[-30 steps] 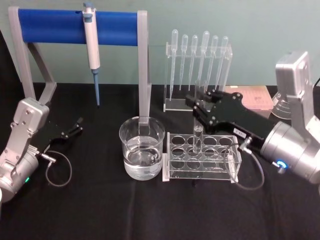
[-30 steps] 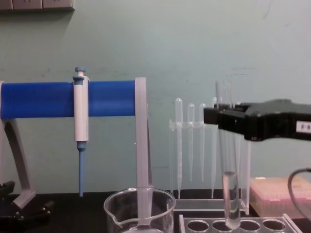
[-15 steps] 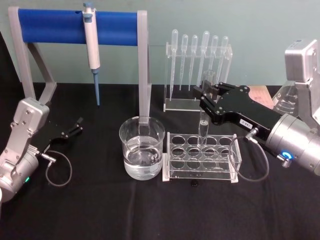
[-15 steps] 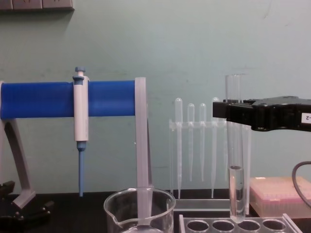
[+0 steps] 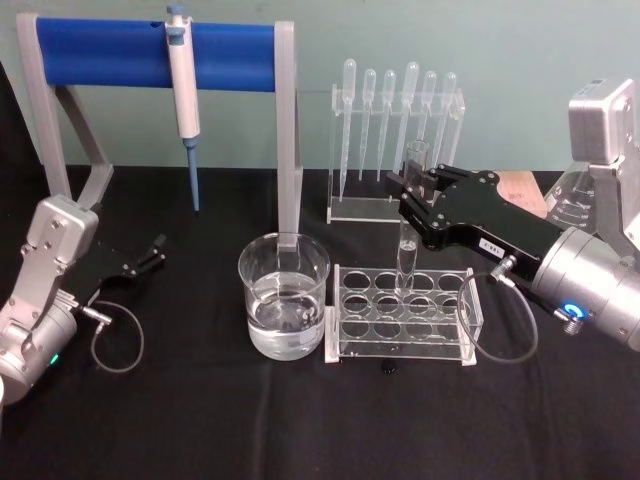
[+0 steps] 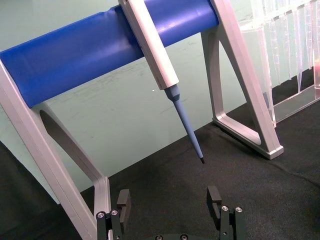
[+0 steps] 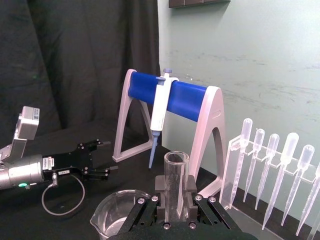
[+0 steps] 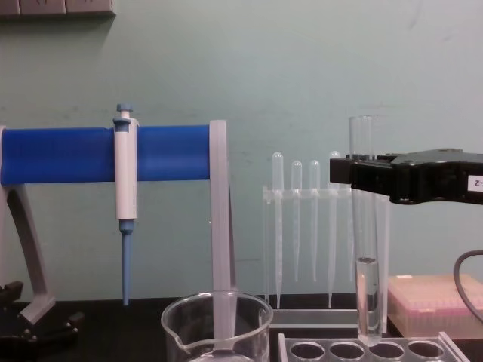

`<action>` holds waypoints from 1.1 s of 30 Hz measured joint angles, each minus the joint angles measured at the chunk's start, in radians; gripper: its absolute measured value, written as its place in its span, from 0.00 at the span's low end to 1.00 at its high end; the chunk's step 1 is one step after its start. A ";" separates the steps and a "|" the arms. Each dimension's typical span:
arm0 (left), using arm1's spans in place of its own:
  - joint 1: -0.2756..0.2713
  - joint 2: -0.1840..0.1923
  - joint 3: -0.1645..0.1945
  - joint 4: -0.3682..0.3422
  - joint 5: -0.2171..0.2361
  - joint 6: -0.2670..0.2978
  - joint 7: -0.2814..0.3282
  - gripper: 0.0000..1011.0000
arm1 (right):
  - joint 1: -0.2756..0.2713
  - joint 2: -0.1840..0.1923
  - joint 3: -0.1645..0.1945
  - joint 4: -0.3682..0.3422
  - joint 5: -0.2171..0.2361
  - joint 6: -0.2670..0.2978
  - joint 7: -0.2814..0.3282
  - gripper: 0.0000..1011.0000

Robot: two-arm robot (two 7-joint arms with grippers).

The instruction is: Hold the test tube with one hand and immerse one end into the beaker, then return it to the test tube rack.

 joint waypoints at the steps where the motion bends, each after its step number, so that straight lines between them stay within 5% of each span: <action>1: 0.000 0.000 0.000 0.000 0.000 0.000 0.000 0.99 | 0.000 0.000 0.000 0.000 -0.001 0.000 0.000 0.22; 33: 0.000 0.000 0.000 0.000 0.000 0.000 0.000 0.99 | 0.000 0.001 -0.001 -0.002 -0.004 -0.002 0.002 0.22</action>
